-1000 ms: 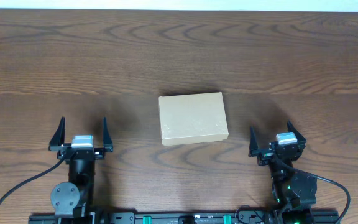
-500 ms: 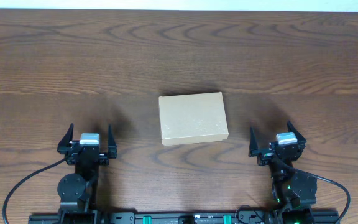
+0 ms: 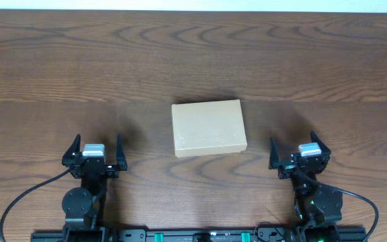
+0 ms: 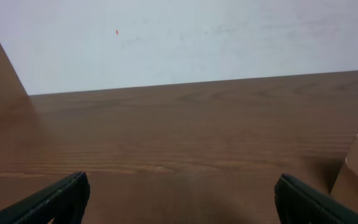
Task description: Pack container
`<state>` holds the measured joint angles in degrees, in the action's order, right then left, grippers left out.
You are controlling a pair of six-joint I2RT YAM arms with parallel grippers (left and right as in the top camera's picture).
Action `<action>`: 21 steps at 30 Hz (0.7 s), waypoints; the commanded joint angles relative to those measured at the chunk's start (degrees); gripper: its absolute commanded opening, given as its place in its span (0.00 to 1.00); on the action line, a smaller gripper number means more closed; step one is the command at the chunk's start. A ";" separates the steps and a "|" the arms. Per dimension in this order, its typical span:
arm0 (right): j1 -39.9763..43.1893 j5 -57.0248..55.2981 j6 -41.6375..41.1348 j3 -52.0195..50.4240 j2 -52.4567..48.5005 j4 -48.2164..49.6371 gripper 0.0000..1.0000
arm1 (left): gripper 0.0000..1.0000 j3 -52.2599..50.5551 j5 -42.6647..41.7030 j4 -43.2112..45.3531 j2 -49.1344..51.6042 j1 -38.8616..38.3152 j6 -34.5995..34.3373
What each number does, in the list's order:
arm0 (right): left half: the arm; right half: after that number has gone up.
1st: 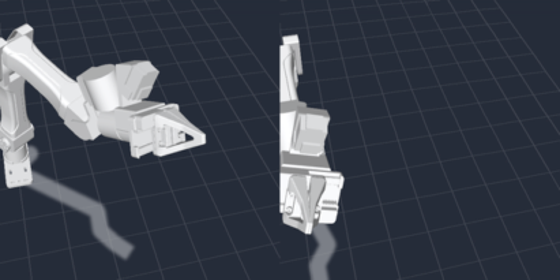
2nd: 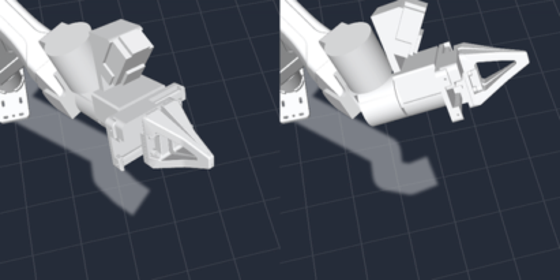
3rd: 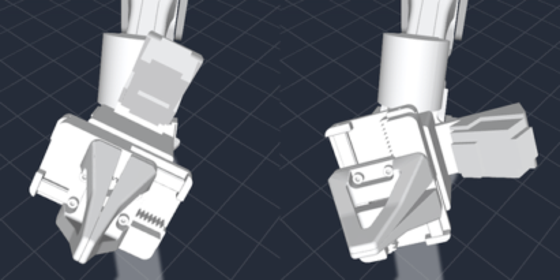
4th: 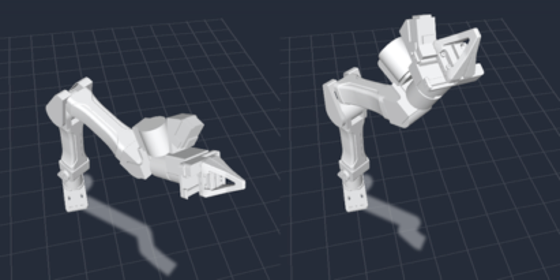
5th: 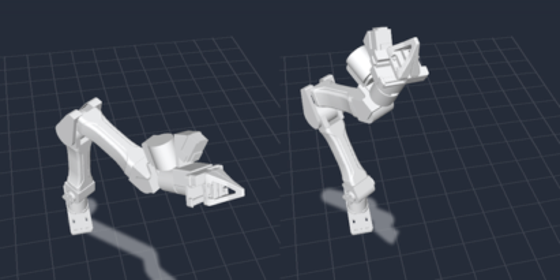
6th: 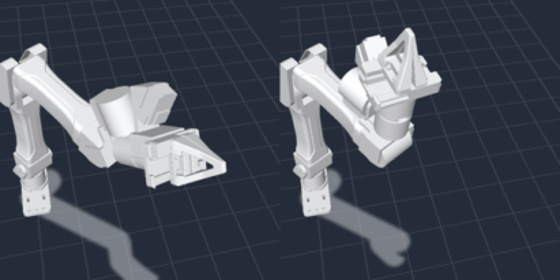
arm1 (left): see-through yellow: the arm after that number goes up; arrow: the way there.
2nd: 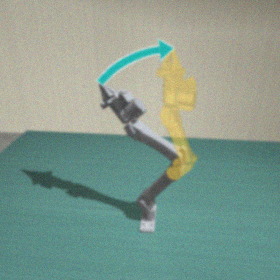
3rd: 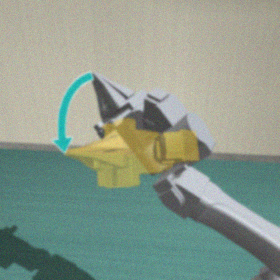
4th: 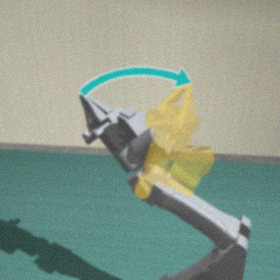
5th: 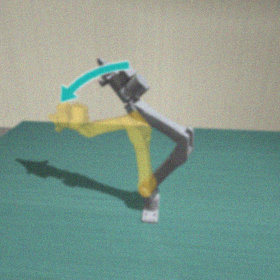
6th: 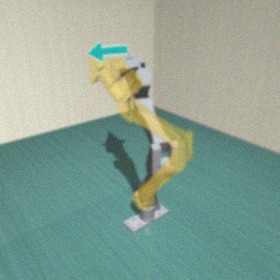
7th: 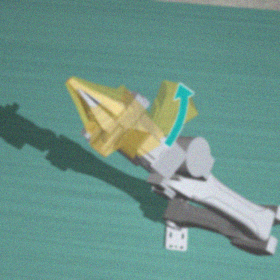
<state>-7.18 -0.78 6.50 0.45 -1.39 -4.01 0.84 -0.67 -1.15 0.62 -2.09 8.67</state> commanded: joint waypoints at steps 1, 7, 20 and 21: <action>0.61 0.61 -0.66 -0.13 0.37 -0.28 0.99 | 0.95 -0.59 -0.87 -3.28 -0.42 0.20 -2.34; 0.61 0.61 -0.66 -0.13 0.37 -0.28 0.99 | 0.96 -0.59 -0.85 -3.19 -0.42 0.20 -2.71; 0.61 0.61 -0.66 -0.15 0.37 -0.28 0.99 | 0.95 -0.59 -0.85 -3.19 -0.42 0.20 -2.71; 0.61 0.61 -0.66 -0.13 0.37 -0.28 0.99 | 0.95 -0.59 -0.85 -3.19 -0.42 0.20 -2.69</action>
<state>-7.18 -0.78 6.48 0.45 -1.37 -4.01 0.86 -0.67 -1.15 0.62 -2.09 6.24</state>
